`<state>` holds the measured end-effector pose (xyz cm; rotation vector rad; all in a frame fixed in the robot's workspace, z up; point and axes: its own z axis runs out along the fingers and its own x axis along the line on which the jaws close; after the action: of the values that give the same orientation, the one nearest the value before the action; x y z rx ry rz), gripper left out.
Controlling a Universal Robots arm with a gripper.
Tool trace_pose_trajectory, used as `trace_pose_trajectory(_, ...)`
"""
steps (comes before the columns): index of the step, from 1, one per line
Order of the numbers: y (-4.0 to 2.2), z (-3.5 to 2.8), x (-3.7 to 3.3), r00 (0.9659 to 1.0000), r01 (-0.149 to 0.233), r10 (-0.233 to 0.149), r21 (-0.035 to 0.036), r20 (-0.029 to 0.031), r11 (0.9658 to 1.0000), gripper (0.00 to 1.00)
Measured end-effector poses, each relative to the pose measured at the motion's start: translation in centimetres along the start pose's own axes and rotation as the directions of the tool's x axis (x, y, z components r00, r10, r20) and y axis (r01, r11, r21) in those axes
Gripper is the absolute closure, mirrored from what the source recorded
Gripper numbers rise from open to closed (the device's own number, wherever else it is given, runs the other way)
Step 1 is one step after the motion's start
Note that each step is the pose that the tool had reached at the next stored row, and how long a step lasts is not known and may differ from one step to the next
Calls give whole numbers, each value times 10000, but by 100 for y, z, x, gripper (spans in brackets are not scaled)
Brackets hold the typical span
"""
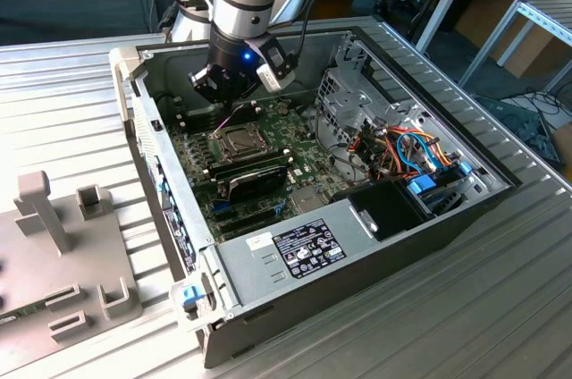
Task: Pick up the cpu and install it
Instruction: 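Install the first cpu locking lever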
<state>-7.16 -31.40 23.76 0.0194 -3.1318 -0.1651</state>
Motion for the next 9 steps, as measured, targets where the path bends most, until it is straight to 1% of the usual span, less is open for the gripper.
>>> trace_pose_trajectory(4, -4, 28, 0, 10000, 1, -1, -21, -1, 10000, 89)
trace_pose_trajectory(9, -5, 41, 0, 10000, 1, -1, -57, 0, 10000, 89)
